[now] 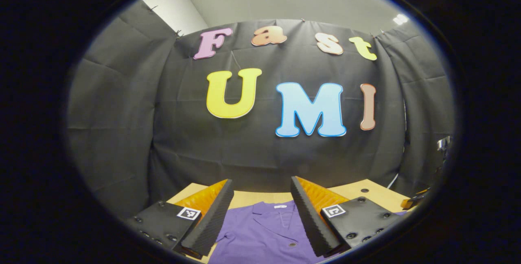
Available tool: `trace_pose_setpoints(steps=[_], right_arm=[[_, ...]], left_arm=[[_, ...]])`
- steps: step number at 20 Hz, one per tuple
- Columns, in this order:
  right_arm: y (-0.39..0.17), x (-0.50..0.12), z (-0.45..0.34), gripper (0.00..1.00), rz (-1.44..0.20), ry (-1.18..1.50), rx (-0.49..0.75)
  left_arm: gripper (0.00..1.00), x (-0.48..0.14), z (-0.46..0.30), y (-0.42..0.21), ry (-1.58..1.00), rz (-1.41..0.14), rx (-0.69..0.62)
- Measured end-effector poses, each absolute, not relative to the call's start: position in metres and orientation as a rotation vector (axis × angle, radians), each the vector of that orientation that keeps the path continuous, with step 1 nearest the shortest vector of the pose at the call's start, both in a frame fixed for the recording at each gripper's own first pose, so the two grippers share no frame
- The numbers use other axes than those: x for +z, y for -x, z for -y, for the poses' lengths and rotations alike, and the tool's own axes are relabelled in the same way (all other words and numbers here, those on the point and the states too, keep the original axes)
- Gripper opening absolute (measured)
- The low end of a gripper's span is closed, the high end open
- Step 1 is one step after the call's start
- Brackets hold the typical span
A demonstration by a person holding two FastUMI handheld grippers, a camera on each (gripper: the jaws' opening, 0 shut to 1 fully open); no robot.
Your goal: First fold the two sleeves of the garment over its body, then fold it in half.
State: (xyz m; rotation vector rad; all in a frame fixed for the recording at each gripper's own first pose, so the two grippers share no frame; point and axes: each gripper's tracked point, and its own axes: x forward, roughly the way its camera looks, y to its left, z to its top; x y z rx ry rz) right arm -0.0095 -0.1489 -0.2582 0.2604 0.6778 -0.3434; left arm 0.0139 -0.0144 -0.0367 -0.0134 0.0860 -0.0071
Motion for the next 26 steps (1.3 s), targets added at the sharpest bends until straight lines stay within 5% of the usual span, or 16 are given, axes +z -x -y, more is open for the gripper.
trace_pose_setpoints(steps=[12, 26], right_arm=[[0.045, -0.381, 0.198, 0.91, -0.951, -0.347, -0.433], [0.051, -0.409, 0.203, 0.99, -1.018, -0.397, -0.412]], left_arm=[[0.94, -0.047, 0.025, 0.016, 0.02, -0.118, 0.078], [0.94, -0.052, 0.05, 0.01, 0.019, -0.113, 0.008]])
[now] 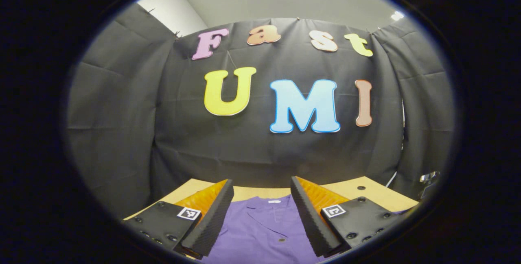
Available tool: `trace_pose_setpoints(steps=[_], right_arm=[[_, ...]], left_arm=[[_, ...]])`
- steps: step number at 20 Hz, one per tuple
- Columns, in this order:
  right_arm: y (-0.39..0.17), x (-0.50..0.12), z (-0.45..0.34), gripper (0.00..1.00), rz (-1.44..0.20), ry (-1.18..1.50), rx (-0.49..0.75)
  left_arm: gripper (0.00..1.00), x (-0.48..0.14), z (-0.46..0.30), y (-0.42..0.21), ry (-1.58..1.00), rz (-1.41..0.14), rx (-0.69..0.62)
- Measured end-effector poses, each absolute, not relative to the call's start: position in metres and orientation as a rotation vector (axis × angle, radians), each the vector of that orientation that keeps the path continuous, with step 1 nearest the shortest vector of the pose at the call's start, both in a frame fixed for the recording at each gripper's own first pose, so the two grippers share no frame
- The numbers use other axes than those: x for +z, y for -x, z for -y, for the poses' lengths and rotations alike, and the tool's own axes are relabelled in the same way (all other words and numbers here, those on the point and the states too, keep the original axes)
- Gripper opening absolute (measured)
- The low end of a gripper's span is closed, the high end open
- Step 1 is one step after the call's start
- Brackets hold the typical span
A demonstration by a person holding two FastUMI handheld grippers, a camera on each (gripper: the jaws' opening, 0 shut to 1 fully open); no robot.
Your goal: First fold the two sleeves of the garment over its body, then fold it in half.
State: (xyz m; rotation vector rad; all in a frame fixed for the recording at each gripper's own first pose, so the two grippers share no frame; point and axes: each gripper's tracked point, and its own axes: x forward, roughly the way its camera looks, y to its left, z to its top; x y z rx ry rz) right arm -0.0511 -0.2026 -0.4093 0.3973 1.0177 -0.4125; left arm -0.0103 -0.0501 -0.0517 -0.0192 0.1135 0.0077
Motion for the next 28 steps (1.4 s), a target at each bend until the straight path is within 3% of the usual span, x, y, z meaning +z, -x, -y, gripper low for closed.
trace_pose_setpoints(steps=[2, 3, 4, 5, 7, 9, 10, 14, 16, 28], right_arm=[[0.049, -0.407, 0.201, 0.94, -1.026, -0.384, -0.372], [0.047, -0.406, 0.201, 0.87, -1.033, -0.383, -0.367], [0.047, -0.409, 0.2, 0.71, -1.039, -0.381, -0.355], [0.044, -0.406, 0.198, 0.71, -1.032, -0.407, -0.363], [0.041, -0.407, 0.198, 0.4, -1.037, -0.41, -0.374], [0.033, -0.414, 0.199, 0.4, -1.019, -0.431, -0.403], [0.034, -0.411, 0.197, 0.05, -1.013, -0.437, -0.414], [0.031, -0.4, 0.195, 0.07, -0.973, -0.438, -0.383], [0.029, -0.394, 0.194, 0.01, -0.95, -0.441, -0.379], [-0.011, -0.266, 0.123, 0.01, -0.721, -0.447, -0.285]], left_arm=[[0.94, -0.054, 0.046, 0.011, 0.034, -0.115, 0.003], [0.94, -0.053, 0.044, 0.012, 0.037, -0.114, -0.001], [0.94, -0.054, 0.043, 0.012, 0.035, -0.115, -0.004], [0.94, -0.054, 0.041, 0.012, 0.03, -0.114, -0.007], [0.94, -0.049, 0.035, 0.013, 0.016, -0.104, -0.009], [0.94, -0.046, 0.03, 0.017, 0.017, -0.096, -0.011], [0.94, -0.046, 0.028, 0.018, 0.019, -0.097, -0.012], [0.94, -0.046, 0.014, 0.024, 0.031, -0.096, -0.009], [0.94, -0.045, 0.007, 0.025, 0.029, -0.093, -0.006], [0.94, -0.059, -0.055, 0.021, 0.065, -0.089, -0.039]])
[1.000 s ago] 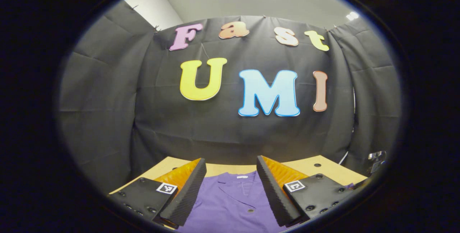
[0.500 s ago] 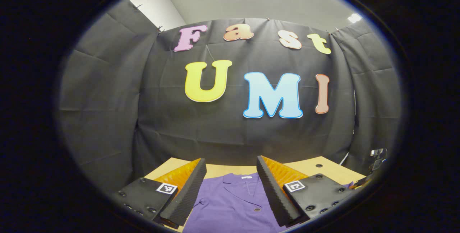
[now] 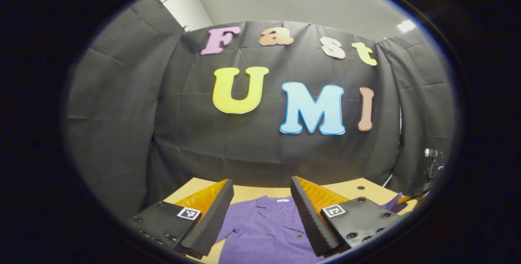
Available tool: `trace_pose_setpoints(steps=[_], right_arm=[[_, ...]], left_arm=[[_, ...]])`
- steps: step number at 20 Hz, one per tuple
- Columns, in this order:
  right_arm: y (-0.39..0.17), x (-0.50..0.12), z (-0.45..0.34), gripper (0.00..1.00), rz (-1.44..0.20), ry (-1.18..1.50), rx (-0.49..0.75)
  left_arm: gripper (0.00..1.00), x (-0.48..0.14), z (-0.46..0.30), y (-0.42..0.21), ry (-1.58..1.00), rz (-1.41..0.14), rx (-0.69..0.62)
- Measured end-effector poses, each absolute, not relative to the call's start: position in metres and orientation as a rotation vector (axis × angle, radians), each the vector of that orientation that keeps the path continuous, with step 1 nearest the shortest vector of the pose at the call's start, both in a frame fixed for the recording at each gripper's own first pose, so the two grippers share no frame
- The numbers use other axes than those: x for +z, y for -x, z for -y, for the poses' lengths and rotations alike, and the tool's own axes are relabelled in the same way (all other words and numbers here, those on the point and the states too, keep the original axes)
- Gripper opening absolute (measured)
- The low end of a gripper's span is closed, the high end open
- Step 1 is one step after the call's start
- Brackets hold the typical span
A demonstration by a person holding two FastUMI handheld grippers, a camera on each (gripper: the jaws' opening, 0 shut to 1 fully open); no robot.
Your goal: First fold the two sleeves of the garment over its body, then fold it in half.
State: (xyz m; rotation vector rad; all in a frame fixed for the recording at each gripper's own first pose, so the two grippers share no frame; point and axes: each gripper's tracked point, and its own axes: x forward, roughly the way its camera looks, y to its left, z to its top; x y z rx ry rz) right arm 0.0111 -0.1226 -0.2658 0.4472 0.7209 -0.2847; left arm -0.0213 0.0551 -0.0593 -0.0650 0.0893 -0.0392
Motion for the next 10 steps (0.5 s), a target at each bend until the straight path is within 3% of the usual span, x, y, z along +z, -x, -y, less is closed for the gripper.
trace_pose_setpoints(steps=[10], right_arm=[[-0.075, -0.156, 0.013, 0.01, -0.509, -0.476, -0.152]], left_arm=[[0.94, -0.085, -0.137, 0.008, 0.086, -0.103, -0.067]])
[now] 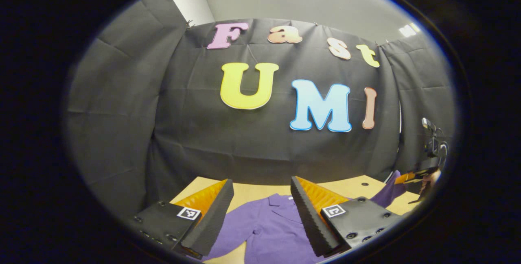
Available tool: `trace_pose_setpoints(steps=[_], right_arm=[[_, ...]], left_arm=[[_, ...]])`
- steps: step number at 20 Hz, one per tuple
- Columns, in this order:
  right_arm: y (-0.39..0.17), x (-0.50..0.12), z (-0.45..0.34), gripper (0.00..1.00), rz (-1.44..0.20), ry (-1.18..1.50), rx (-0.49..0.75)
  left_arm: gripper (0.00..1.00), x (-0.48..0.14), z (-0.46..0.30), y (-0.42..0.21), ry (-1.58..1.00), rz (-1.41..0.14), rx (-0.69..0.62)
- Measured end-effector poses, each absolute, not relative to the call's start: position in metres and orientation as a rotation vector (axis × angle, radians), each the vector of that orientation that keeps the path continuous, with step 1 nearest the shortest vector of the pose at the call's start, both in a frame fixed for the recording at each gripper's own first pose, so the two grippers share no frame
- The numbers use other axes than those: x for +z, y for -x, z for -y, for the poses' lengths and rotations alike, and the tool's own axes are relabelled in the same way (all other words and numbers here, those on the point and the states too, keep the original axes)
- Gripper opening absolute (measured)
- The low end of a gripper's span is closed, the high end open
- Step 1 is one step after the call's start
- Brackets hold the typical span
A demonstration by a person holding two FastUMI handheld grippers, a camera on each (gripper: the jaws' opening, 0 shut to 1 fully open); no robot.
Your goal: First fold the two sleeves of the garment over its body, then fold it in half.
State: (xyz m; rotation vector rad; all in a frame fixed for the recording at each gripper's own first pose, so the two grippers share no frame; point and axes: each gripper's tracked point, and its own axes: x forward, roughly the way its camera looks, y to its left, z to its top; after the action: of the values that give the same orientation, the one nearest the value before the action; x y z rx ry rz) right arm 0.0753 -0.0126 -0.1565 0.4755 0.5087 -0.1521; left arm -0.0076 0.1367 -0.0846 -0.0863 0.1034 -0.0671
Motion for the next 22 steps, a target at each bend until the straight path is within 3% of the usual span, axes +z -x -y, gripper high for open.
trace_pose_setpoints(steps=[11, 22], right_arm=[[-0.125, -0.111, -0.114, 0.01, -0.421, -0.63, 0.191], [-0.129, -0.169, -0.225, 0.01, -0.51, -0.751, 0.473]], left_arm=[[0.94, -0.11, -0.175, 0.005, 0.127, -0.14, 0.048], [0.94, -0.173, -0.226, 0.031, 0.104, -0.25, 0.223]])
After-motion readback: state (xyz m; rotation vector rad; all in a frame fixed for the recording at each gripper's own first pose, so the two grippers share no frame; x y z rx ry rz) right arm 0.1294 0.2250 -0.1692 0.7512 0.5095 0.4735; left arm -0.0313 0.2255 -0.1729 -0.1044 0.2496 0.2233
